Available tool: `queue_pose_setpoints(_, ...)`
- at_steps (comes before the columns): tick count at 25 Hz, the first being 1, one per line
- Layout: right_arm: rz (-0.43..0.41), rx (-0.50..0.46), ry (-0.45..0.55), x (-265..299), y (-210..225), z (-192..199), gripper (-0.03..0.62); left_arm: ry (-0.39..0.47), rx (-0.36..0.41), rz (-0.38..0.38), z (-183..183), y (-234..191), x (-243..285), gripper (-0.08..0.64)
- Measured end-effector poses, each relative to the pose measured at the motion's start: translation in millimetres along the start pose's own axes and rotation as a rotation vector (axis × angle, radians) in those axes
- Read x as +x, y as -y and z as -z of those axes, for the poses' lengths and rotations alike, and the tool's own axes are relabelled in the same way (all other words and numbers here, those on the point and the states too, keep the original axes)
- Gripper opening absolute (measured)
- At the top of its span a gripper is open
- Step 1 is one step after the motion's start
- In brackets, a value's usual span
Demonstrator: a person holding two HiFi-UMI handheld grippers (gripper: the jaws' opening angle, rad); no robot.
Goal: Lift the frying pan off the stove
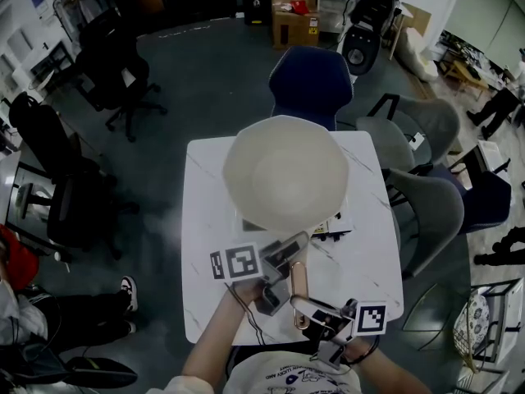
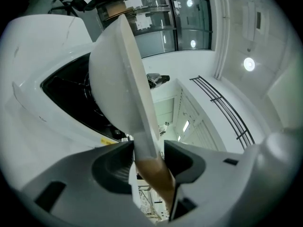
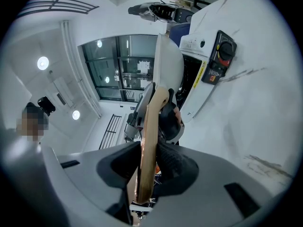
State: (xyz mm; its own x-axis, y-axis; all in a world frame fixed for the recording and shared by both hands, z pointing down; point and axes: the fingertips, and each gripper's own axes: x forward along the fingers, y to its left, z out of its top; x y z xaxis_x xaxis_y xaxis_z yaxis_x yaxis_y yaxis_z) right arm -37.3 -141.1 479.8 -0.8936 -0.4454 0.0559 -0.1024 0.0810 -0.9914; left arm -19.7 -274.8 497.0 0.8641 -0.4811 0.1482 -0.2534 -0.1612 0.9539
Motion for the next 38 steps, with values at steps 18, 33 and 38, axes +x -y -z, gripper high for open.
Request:
queue_pose_setpoints(18,-0.012,-0.002,-0.011,1.7,-5.1,-2.8,0.116,0.033,-0.082,0.048,-3.4,1.4,5.3,0.181)
queue_pose_setpoints(33,0.011,-0.069,-0.036,-1.4,-3.2,-3.3,0.121,0.022,-0.042,0.009,-0.1,-0.5,7.5,0.181)
queue_pose_setpoints(38,0.009,-0.082,-0.037,-1.0,-6.5,-4.2,0.121,0.025,-0.032,0.006,-1.2,1.4,7.0,0.181)
